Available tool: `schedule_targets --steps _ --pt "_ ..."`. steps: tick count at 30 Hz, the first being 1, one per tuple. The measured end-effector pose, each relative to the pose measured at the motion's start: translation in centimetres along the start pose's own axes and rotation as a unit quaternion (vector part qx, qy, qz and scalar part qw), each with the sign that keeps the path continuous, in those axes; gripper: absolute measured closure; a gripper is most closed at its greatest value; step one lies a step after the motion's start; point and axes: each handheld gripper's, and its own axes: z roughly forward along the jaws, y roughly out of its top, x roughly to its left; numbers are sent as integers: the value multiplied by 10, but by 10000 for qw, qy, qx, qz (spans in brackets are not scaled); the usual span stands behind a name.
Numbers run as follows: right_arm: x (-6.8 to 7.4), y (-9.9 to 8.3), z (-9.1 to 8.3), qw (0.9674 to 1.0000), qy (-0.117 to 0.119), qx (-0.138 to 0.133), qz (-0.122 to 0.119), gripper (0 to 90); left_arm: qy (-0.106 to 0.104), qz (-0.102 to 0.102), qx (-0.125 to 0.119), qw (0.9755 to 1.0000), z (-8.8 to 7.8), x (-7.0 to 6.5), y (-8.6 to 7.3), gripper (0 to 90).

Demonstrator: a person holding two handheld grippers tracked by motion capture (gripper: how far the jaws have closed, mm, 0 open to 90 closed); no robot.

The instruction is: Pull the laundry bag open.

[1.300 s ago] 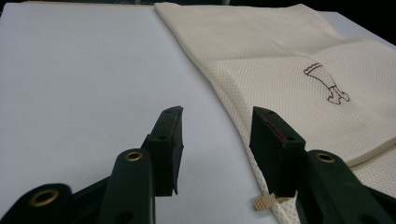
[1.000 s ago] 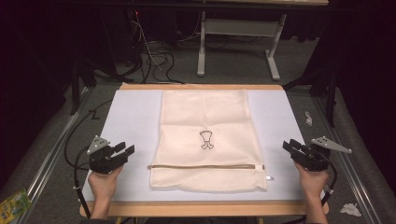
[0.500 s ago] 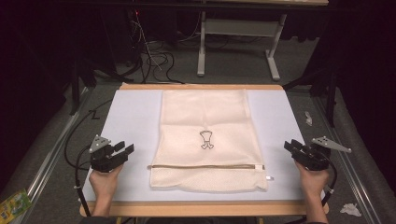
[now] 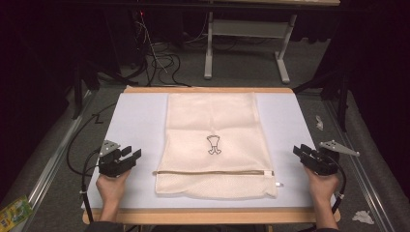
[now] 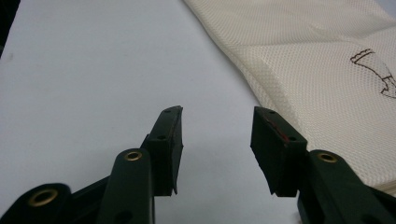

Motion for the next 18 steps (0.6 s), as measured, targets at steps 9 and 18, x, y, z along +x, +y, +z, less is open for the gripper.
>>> schedule_targets --steps 9,18 --pt "-1 -4 6 9999 -75 85 -19 631 76 -22 82 9999 8 1 -4 537" --pt "-2 -5 11 9997 -157 172 -103 628 160 -21 166 9997 16 3 -7 534"
